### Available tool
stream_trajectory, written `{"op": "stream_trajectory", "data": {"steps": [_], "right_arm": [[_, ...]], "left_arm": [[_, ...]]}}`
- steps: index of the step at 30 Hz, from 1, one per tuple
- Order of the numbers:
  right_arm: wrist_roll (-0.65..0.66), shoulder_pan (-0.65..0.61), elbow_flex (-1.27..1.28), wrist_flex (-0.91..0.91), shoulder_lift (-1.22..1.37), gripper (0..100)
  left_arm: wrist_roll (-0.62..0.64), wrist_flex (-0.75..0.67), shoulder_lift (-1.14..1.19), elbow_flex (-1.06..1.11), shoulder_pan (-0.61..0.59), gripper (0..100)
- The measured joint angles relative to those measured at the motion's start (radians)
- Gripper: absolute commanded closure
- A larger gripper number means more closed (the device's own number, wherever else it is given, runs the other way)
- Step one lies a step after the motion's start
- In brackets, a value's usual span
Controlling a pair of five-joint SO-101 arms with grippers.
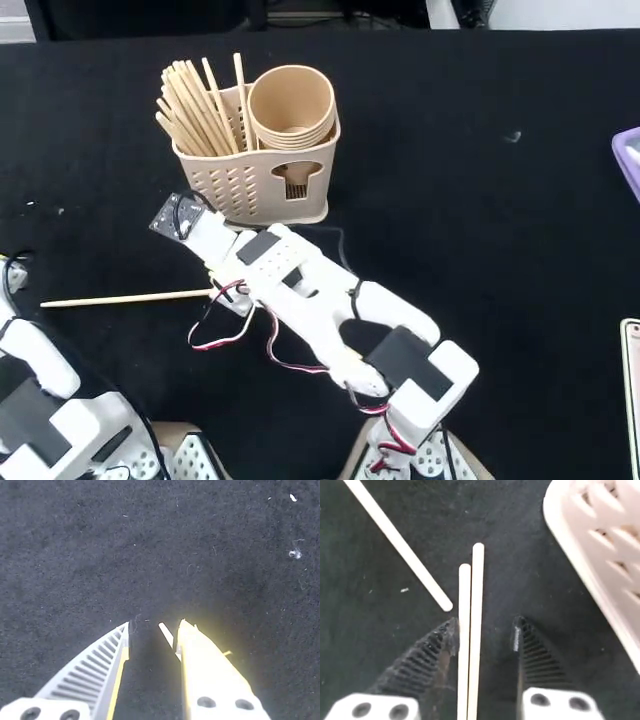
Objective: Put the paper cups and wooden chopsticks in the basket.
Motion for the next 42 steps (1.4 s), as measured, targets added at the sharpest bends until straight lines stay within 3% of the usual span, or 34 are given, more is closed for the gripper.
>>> {"op": "stream_trajectory", "data": {"steps": [5, 12, 20, 25, 30, 38, 42], "right_arm": [[-0.002, -0.046, 0.035, -0.002, -0.126, 80.9], [0.074, -0.163, 0.132, -0.137, -0.137, 80.9], [0.092, -0.170, 0.095, -0.204, 0.038, 81.2], [0.132, -0.166, 0.068, -0.196, 0.064, 99.5], [0.137, -0.163, 0.049, -0.178, 0.066, 98.8], [0.130, -0.166, 0.160, -0.060, -0.141, 98.8], [0.127, -0.083, 0.305, -0.043, -0.272, 98.8]], "left_arm": [[0.000, 0.000, 0.000, 0.000, 0.000, 84], [0.000, 0.000, 0.000, 0.000, 0.000, 84], [0.000, 0.000, 0.000, 0.000, 0.000, 84], [0.000, 0.000, 0.000, 0.000, 0.000, 84], [0.000, 0.000, 0.000, 0.000, 0.000, 84], [0.000, 0.000, 0.000, 0.000, 0.000, 84], [0.000, 0.000, 0.000, 0.000, 0.000, 84]]}}
